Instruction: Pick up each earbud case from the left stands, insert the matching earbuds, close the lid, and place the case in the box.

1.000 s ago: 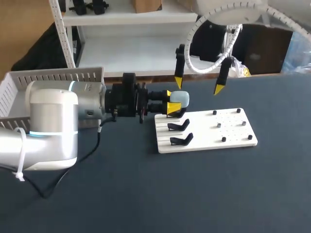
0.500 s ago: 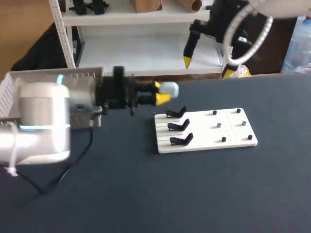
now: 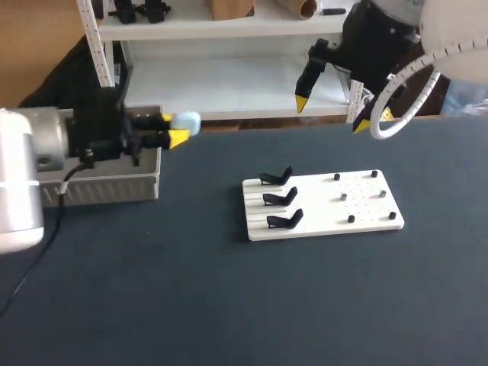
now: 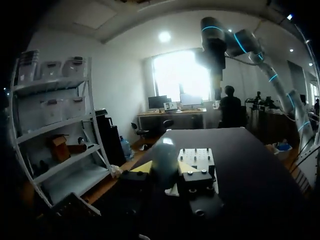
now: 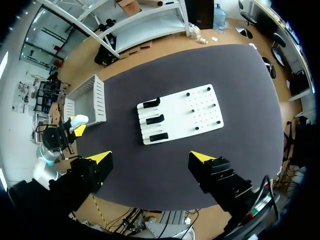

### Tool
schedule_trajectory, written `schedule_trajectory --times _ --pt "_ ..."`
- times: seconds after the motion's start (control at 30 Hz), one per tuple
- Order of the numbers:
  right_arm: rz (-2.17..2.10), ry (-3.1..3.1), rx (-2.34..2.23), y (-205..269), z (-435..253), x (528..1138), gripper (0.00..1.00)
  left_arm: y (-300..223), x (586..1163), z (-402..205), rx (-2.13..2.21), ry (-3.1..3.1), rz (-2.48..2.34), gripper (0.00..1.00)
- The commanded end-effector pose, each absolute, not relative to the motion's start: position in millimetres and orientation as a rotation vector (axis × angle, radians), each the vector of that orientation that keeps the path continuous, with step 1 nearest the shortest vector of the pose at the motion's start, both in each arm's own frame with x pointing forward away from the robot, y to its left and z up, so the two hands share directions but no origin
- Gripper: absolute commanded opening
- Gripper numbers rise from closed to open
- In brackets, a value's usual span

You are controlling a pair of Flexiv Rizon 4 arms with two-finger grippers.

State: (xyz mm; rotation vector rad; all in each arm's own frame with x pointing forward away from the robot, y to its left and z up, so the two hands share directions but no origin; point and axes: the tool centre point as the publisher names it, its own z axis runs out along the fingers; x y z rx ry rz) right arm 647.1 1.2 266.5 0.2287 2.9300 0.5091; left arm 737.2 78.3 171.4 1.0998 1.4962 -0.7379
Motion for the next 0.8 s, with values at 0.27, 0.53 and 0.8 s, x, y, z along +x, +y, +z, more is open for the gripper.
schedule_trajectory --times 0.27,0.53,0.8 --pt "0.502 2.900 0.237 1.0 266.1 643.9 1.00 153.6 739.2 153.7 0.725 1.695 -0.382 0.00" --pt "0.502 2.900 0.237 1.0 266.1 643.9 1.00 195.3 751.8 138.1 0.560 1.737 -0.321 0.00" --pt "0.502 2.900 0.237 1.0 266.1 643.9 1.00 220.3 788.9 126.7 0.525 1.746 -0.313 0.00"
